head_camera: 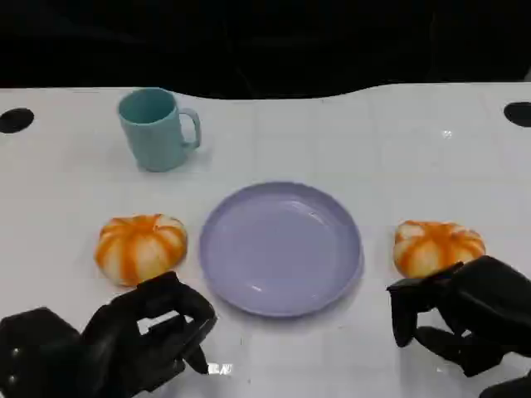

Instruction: Grasp the bread from the table and place it into the plate.

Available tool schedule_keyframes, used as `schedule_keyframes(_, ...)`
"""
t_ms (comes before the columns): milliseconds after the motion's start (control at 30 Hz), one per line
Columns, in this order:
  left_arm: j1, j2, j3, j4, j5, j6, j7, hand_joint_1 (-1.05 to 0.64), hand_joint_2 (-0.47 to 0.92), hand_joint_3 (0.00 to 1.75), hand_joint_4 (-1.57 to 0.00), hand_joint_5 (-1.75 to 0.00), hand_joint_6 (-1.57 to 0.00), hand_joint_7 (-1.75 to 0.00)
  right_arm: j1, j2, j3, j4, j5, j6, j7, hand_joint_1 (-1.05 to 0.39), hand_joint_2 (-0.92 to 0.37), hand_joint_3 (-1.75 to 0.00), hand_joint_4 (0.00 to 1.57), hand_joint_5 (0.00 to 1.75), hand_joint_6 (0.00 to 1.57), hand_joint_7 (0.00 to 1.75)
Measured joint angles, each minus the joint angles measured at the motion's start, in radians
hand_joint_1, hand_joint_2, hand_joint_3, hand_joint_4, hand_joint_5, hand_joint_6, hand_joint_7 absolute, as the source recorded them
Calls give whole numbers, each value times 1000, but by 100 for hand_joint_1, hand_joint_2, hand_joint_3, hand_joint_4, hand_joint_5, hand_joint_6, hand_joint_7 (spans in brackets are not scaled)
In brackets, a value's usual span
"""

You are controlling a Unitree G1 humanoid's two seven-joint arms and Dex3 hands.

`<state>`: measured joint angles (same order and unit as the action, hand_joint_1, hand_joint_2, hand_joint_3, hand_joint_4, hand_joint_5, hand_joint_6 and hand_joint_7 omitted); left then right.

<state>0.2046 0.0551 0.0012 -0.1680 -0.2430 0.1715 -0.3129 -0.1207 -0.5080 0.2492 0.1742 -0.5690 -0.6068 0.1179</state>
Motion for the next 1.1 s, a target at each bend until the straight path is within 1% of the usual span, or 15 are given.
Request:
schedule_keyframes(167,0,0,0,0,0,0,0,-52,92,26,-72,-175,-73,-139,13,1,-4,-20,92,32,70,-18,-52,-113,84,175,77,140)
schedule_keyframes(300,0,0,0,0,0,0,0,-51,92,27,-72,-175,-73,-139,29,3,-6,-56,214,108,175,-18,-52,-117,82,175,74,143)
schedule_keyframes(433,0,0,0,-1,0,0,0,-52,92,27,-73,-175,-73,-138,38,3,-8,-94,292,183,259,-17,-51,-118,80,175,72,146)
schedule_keyframes(500,0,0,0,-1,0,0,0,-52,92,27,-72,-175,-72,-138,40,3,-10,-104,313,211,285,-16,-50,-119,79,175,72,147)
schedule_keyframes(700,0,0,-1,-4,0,3,0,-52,92,27,-71,-175,-72,-138,42,3,-16,-122,342,250,324,-15,-49,-119,78,175,70,148)
schedule_keyframes(900,0,0,-1,-5,0,4,0,-53,92,27,-71,-175,-71,-138,44,3,-31,-128,390,278,366,-14,-51,-121,76,175,66,153)
schedule_keyframes(1100,0,0,-1,-4,0,4,0,-53,92,27,-71,-175,-72,-138,44,5,-39,-122,434,289,409,-13,-50,-122,76,175,65,155)
